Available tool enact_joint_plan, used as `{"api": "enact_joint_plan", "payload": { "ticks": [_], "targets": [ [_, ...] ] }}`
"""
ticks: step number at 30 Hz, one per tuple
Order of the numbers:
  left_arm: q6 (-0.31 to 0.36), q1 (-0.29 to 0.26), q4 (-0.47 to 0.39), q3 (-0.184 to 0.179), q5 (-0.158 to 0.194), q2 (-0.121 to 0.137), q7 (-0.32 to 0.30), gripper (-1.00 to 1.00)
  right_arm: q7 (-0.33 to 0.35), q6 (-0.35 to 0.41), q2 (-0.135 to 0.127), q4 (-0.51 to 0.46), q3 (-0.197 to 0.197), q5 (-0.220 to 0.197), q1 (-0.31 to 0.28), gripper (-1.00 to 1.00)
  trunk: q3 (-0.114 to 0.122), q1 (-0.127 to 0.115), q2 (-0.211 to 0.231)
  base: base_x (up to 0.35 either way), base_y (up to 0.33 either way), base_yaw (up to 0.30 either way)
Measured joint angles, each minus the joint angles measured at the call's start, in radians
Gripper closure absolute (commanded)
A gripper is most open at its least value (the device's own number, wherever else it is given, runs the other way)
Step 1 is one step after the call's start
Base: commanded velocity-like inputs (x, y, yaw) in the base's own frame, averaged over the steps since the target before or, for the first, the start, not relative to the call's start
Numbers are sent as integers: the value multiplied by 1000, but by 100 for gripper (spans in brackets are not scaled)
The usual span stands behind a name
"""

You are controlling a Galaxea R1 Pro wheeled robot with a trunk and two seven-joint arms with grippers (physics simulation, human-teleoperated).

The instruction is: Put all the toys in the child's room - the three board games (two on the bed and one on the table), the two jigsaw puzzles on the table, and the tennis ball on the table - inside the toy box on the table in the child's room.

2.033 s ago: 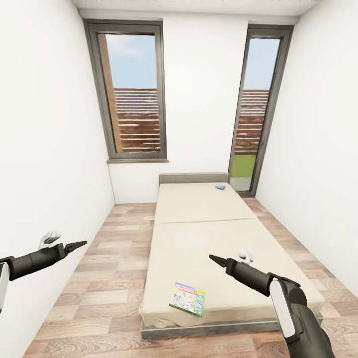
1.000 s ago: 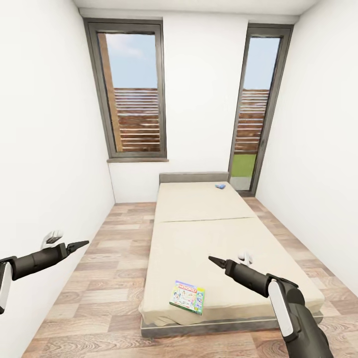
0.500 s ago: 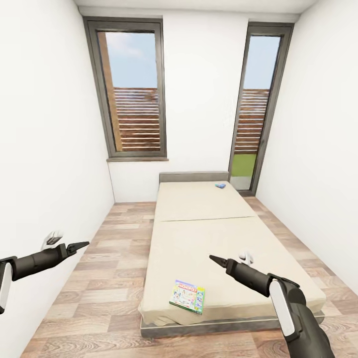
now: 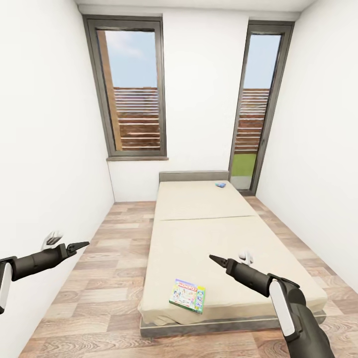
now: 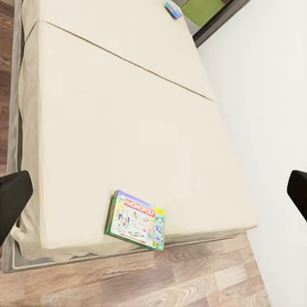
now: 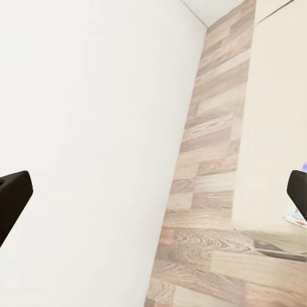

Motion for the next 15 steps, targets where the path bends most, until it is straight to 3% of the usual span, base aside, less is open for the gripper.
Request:
{"api": "enact_joint_plan", "payload": {
  "ticks": [15],
  "targets": [
    [38,-1,0,3,3,1,1,-100,-5,2,3,0,-1,-1,0,-100,-47,58,-105,0,0,0]
  ]
}}
